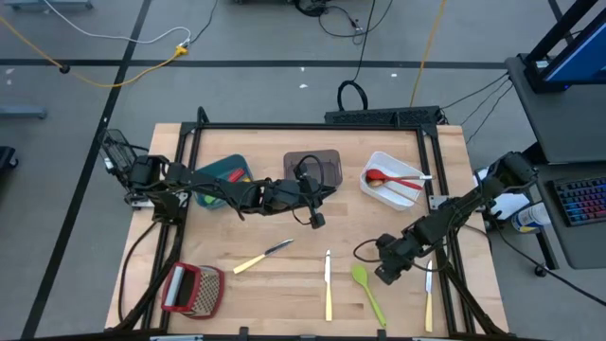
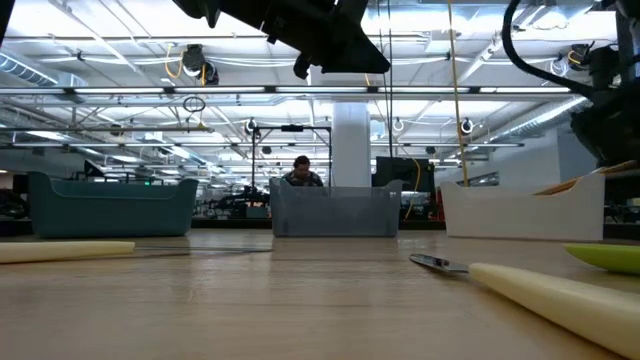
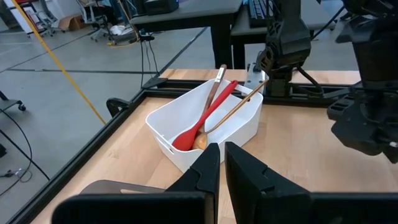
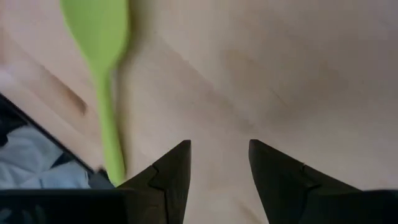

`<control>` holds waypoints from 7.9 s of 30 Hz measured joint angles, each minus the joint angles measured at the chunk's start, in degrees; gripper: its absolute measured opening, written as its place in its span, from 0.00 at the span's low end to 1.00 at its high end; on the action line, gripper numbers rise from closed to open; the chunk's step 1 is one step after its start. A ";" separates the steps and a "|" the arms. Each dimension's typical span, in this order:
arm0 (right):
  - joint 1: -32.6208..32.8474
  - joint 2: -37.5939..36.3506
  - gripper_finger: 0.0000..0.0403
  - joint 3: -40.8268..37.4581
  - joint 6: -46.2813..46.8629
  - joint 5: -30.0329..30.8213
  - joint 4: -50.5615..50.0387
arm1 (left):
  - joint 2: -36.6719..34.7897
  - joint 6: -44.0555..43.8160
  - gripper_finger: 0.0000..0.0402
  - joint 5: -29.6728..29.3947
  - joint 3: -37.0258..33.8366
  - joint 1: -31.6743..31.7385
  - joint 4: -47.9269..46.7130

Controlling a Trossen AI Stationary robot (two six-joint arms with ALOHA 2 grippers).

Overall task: Pick & Place Kitchen Items
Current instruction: Put the green serving spoon into the white bin, then put the left yellow table knife into the black bin

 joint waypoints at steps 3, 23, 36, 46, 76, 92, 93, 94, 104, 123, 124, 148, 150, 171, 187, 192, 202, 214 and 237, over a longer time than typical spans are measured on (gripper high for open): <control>0.16 0.00 0.38 0.00 -1.63 5.05 1.56 | 0.00 0.00 0.08 0.00 0.00 0.05 0.00; 6.08 0.07 0.38 8.31 -24.89 23.33 7.72 | 0.00 0.40 0.08 0.26 0.00 0.43 -0.15; 6.94 14.83 0.38 21.04 -19.81 20.78 -5.51 | 0.00 3.97 0.08 0.24 -0.01 0.86 -1.86; 7.41 21.52 0.38 21.49 -13.33 17.04 -4.19 | 0.00 6.21 0.10 0.17 -0.01 1.21 -3.03; 7.28 21.35 0.06 21.42 -17.10 24.46 -13.48 | 0.00 2.97 0.30 0.24 -0.02 1.61 -3.50; 6.24 3.67 0.07 21.29 -12.71 26.04 -41.56 | 0.00 1.15 0.30 0.61 -0.02 1.61 -6.30; 5.70 2.62 0.07 21.29 -12.62 26.02 -43.27 | 0.00 1.09 0.30 0.61 -0.02 1.61 -6.39; 5.12 1.72 0.07 21.29 -12.88 26.03 -44.87 | 0.00 1.02 0.30 0.61 -0.02 1.61 -6.40; -3.15 -4.16 0.07 21.35 -19.21 26.00 -59.23 | 0.00 0.81 0.30 0.61 -0.01 1.61 -6.52; -20.38 -4.42 0.08 21.40 -36.03 27.53 -65.12 | 0.00 0.85 0.30 0.61 -0.02 1.61 -6.51; -21.10 -4.42 0.08 21.40 -36.47 27.55 -65.21 | 0.00 0.85 0.30 0.61 -0.02 1.61 -6.51; -35.02 -4.32 0.08 21.40 -48.84 28.84 -65.31 | 0.00 1.25 0.30 0.61 -0.02 1.61 -7.50; -36.96 -4.02 0.08 21.42 -51.61 28.87 -63.75 | 0.00 1.25 0.30 0.61 -0.02 1.61 -7.50; -54.34 7.44 0.12 21.44 -78.50 30.33 -48.63 | 0.00 1.11 0.30 0.61 -0.02 1.58 -7.79; -52.90 7.35 0.42 21.44 -79.19 38.25 -44.58 | 0.00 -3.00 0.30 0.65 -0.02 1.40 -10.24; -50.34 5.10 0.46 21.44 -77.22 35.45 -45.43 | 0.00 -6.48 0.30 1.27 -0.02 0.61 -16.32; -41.13 -4.26 0.41 21.44 -67.21 34.63 -43.68 | 0.00 -13.61 0.30 12.28 -0.02 -3.93 -29.22; -28.14 -7.70 0.40 21.42 -67.80 34.66 -20.62 | -0.21 -30.99 0.30 12.76 -0.02 -14.17 -50.06; -23.54 1.54 0.40 21.40 -72.04 34.59 -6.76 | -0.32 -42.32 0.30 13.04 -0.67 -25.11 -63.83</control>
